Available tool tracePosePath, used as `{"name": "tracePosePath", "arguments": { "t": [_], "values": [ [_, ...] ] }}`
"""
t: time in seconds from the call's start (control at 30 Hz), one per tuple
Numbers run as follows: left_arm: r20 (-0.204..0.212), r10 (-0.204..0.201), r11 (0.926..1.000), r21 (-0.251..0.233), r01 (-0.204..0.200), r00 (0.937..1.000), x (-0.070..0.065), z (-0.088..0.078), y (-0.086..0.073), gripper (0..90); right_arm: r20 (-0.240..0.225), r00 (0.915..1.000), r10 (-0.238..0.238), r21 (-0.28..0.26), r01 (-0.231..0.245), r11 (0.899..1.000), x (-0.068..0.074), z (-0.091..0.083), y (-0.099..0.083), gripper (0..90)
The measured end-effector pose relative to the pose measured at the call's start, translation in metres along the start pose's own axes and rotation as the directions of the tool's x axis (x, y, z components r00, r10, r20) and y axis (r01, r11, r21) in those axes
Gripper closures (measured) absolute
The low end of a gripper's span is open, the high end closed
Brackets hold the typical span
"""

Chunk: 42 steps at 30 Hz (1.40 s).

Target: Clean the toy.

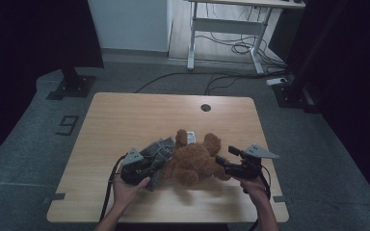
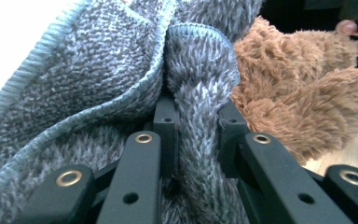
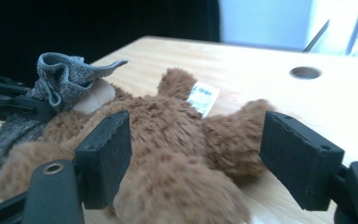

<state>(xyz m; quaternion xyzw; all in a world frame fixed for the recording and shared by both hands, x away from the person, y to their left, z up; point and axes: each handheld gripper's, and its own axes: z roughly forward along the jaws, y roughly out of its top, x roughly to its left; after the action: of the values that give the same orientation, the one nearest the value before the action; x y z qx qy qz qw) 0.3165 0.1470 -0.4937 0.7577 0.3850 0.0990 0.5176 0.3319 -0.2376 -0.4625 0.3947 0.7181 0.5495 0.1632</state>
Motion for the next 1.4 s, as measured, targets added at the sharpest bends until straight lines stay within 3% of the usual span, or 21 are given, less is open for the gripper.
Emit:
{"name": "tracePosePath", "arguments": {
  "t": [0.1, 0.2, 0.3, 0.37, 0.4, 0.47, 0.63, 0.73, 0.77, 0.8, 0.83, 0.9, 0.93, 0.97, 1.03, 1.07, 1.1, 1.2, 1.23, 1.33, 1.4],
  "values": [
    [0.010, -0.004, 1.0000, 0.003, 0.004, 0.9999, -0.001, -0.002, -0.002, 75.0, -0.044, 0.9990, 0.000, 0.111, 0.005, 0.994, 0.006, 0.025, -0.009, 21.8],
    [0.008, 0.004, 1.0000, 0.006, -0.004, 1.0000, -0.002, -0.003, -0.003, 74.9, -0.067, 0.9977, 0.011, 0.141, -0.001, 0.990, 0.008, 0.034, -0.025, 21.1],
    [0.009, 0.003, 1.0000, 0.002, -0.004, 1.0000, -0.003, -0.003, -0.004, 74.9, -0.080, 0.9966, 0.020, 0.153, -0.008, 0.988, 0.006, 0.037, -0.034, 23.4],
    [0.013, 0.001, 1.0000, -0.002, -0.001, 0.9999, -0.004, -0.002, -0.005, 74.9, -0.112, 0.9933, 0.029, 0.169, -0.010, 0.985, 0.004, 0.038, -0.043, 41.3],
    [0.015, 0.001, 1.0000, -0.001, 0.000, 0.9999, -0.004, -0.002, -0.006, 74.9, -0.149, 0.9884, 0.025, 0.176, 0.001, 0.984, 0.004, 0.038, -0.047, 46.5],
    [0.017, -0.001, 1.0000, 0.002, 0.001, 0.9999, -0.006, -0.003, -0.005, 74.7, -0.167, 0.9857, 0.023, 0.178, 0.007, 0.984, 0.004, 0.039, -0.052, 53.0],
    [0.001, 0.018, 0.9998, 0.010, -0.018, 0.9998, -0.014, -0.006, 0.010, 74.7, -0.184, 0.9828, 0.010, 0.149, 0.018, 0.989, 0.003, 0.039, -0.061, 57.2],
    [0.024, 0.058, 0.9982, -0.017, -0.058, 0.9980, -0.032, -0.001, 0.038, 74.9, -0.182, 0.9832, -0.015, 0.147, 0.043, 0.988, 0.004, 0.037, -0.061, 57.7],
    [0.024, 0.058, 0.9982, -0.017, -0.058, 0.9980, -0.032, -0.001, 0.038, 74.9, -0.182, 0.9832, -0.015, 0.147, 0.043, 0.988, 0.004, 0.037, -0.061, 57.7],
    [0.044, 0.083, 0.9963, -0.025, -0.082, 0.9956, -0.042, 0.005, 0.051, 74.9, -0.181, 0.9833, -0.017, 0.144, 0.044, 0.989, 0.004, 0.037, -0.061, 57.6],
    [0.044, 0.083, 0.9963, -0.025, -0.082, 0.9956, -0.042, 0.005, 0.051, 74.8, -0.181, 0.9833, -0.017, 0.144, 0.044, 0.989, 0.004, 0.037, -0.061, 57.6],
    [0.082, 0.114, 0.9933, -0.025, -0.113, 0.9901, -0.058, 0.020, 0.067, 74.7, -0.178, 0.9840, -0.013, 0.136, 0.038, 0.990, 0.004, 0.037, -0.062, 57.6],
    [0.112, 0.131, 0.9914, -0.006, -0.131, 0.9851, -0.070, 0.037, 0.075, 74.7, -0.176, 0.9844, -0.014, 0.135, 0.038, 0.990, 0.005, 0.037, -0.062, 57.4],
    [0.112, 0.131, 0.9914, -0.006, -0.131, 0.9851, -0.070, 0.037, 0.075, 74.6, -0.175, 0.9844, -0.016, 0.135, 0.040, 0.990, 0.005, 0.037, -0.063, 57.3],
    [0.146, 0.141, 0.9881, 0.042, -0.148, 0.9793, -0.084, 0.063, 0.080, 74.6, -0.174, 0.9846, -0.016, 0.135, 0.040, 0.990, 0.005, 0.036, -0.063, 57.2],
    [0.156, 0.150, 0.9819, 0.092, -0.166, 0.9764, -0.093, 0.086, 0.077, 74.5, -0.172, 0.9848, -0.022, 0.131, 0.045, 0.990, 0.005, 0.036, -0.063, 57.2],
    [0.155, 0.149, 0.9792, 0.114, -0.168, 0.9765, -0.095, 0.096, 0.073, 74.6, -0.171, 0.9850, -0.022, 0.131, 0.045, 0.990, 0.006, 0.035, -0.063, 57.2],
    [0.134, 0.159, 0.9741, 0.141, -0.177, 0.9783, -0.097, 0.110, 0.062, 74.8, -0.173, 0.9847, -0.022, 0.133, 0.046, 0.990, 0.005, 0.035, -0.064, 57.2],
    [0.134, 0.153, 0.9782, 0.121, -0.169, 0.9792, -0.094, 0.114, 0.051, 75.5, -0.169, 0.9852, -0.028, 0.142, 0.053, 0.988, 0.005, 0.034, -0.065, 57.2],
    [0.139, 0.143, 0.9815, 0.108, -0.159, 0.9799, -0.092, 0.110, 0.047, 76.3, -0.181, 0.9831, -0.023, 0.147, 0.050, 0.988, 0.004, 0.034, -0.068, 57.2],
    [0.111, 0.185, 0.9750, 0.104, -0.196, 0.9765, -0.094, 0.102, 0.045, 76.5, -0.181, 0.9830, -0.029, 0.146, 0.056, 0.988, 0.005, 0.034, -0.068, 57.3]
  ]
}}
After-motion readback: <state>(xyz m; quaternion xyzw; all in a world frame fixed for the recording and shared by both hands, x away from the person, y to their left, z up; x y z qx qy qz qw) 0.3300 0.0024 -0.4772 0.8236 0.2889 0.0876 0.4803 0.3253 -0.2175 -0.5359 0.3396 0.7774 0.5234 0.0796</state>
